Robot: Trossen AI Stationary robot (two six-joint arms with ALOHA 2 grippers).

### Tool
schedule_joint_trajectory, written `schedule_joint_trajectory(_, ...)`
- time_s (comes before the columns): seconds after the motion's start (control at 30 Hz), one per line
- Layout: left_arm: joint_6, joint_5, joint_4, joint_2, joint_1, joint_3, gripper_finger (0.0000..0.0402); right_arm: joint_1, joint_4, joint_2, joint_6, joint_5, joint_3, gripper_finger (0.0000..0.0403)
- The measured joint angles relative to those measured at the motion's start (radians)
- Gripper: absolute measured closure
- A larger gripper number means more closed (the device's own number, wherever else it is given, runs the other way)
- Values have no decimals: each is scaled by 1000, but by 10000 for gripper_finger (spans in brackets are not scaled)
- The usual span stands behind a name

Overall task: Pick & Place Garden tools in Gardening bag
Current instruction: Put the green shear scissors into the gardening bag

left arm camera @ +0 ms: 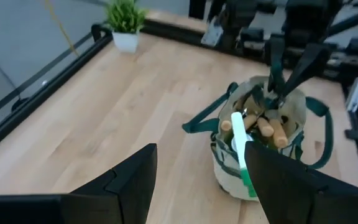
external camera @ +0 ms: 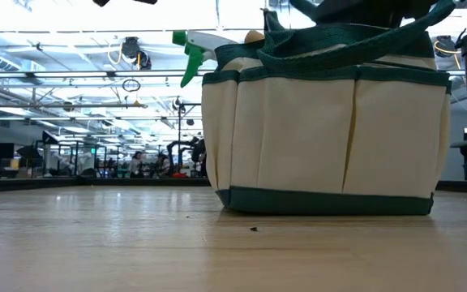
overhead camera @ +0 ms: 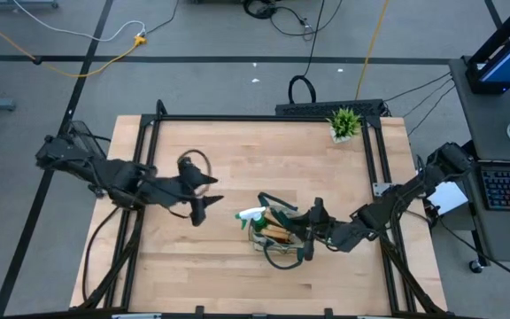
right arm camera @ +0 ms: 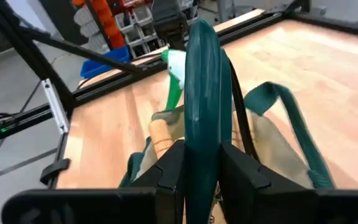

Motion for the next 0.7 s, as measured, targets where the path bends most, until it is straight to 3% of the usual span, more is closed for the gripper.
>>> schedule_joint_trajectory(0.4,32,-9,314,-366,-101,-410,153,-18,-102,0,2,-84,0,340)
schedule_joint_trajectory(0.7,4,-34,393,-472,-148,-558,153,-19,-207,-1,2,-131,0,340)
